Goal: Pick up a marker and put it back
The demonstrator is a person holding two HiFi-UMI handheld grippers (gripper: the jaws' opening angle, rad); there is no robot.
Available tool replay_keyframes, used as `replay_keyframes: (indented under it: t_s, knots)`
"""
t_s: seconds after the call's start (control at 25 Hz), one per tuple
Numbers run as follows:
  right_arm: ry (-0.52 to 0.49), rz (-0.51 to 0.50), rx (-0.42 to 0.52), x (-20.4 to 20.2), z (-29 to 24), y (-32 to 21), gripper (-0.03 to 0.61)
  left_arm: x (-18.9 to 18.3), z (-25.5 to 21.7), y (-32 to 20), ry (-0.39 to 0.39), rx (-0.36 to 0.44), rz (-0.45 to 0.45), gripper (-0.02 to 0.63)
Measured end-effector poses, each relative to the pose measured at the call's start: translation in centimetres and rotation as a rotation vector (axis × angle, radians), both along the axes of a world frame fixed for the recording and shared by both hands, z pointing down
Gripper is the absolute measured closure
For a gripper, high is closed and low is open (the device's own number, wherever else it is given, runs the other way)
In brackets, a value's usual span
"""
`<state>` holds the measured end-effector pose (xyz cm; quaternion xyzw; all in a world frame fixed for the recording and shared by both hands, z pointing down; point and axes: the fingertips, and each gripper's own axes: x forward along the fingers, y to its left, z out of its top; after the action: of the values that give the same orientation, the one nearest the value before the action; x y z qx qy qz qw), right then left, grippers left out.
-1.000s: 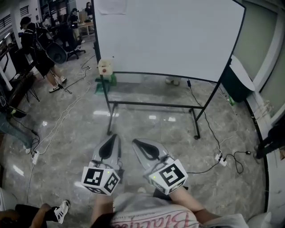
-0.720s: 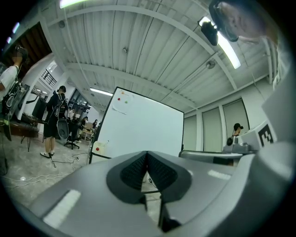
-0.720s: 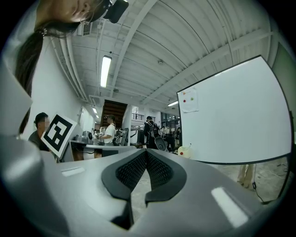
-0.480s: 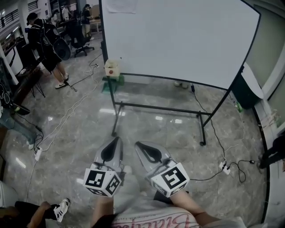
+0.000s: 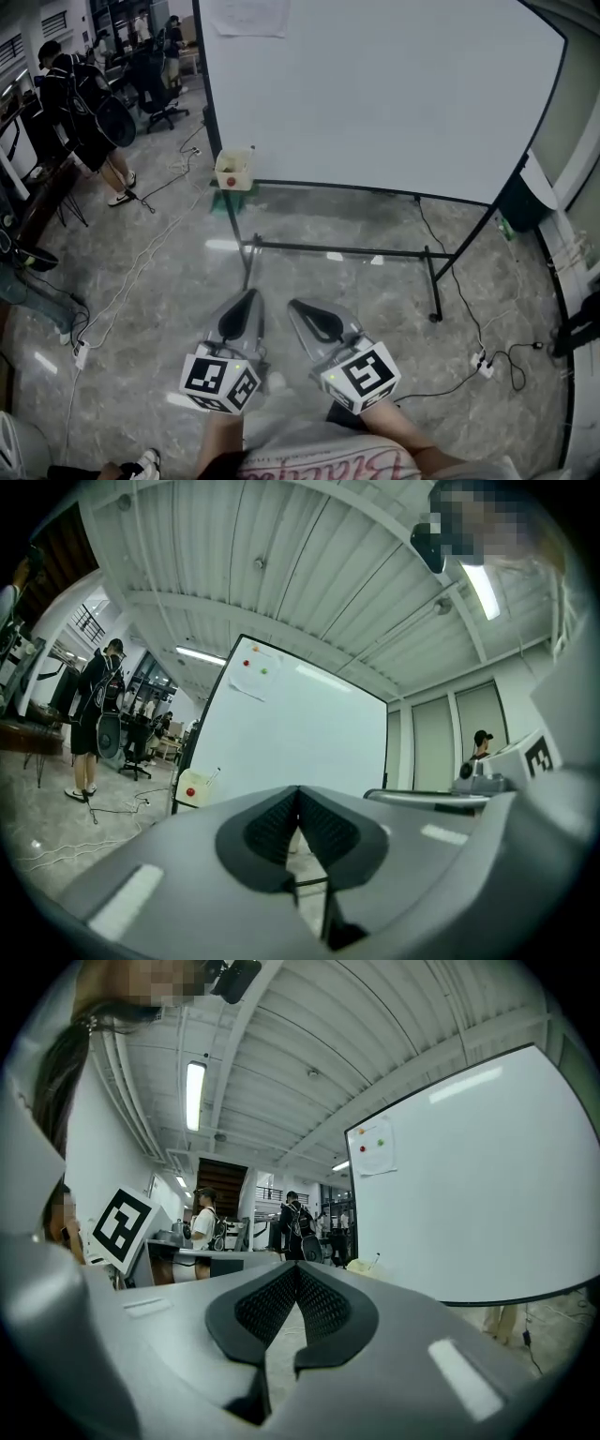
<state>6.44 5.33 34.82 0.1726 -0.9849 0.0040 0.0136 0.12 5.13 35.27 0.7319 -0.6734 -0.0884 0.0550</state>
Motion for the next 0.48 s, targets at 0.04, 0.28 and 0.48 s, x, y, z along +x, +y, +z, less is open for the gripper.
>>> replay_keyframes:
  t_s: [0.04,0.28,0.48]
  knots:
    - [-0.001,0.003,0.000,-0.8,-0.2,-0.9,0.577,-0.8,-0.2,-0.9,-0.001,0.002,0.008,0.615]
    - [-0.010,0.019,0.033,-6.2,-1.9,-5.8,0.577,-5.8,-1.5,-5.9,-0.004,0.024,0.034,0.615]
    - [0.017,0.006,0.024,-9.8,-0.9,-8.1,0.577,-9.0,-0.5,-9.0,0.020,0.010,0.049,0.614]
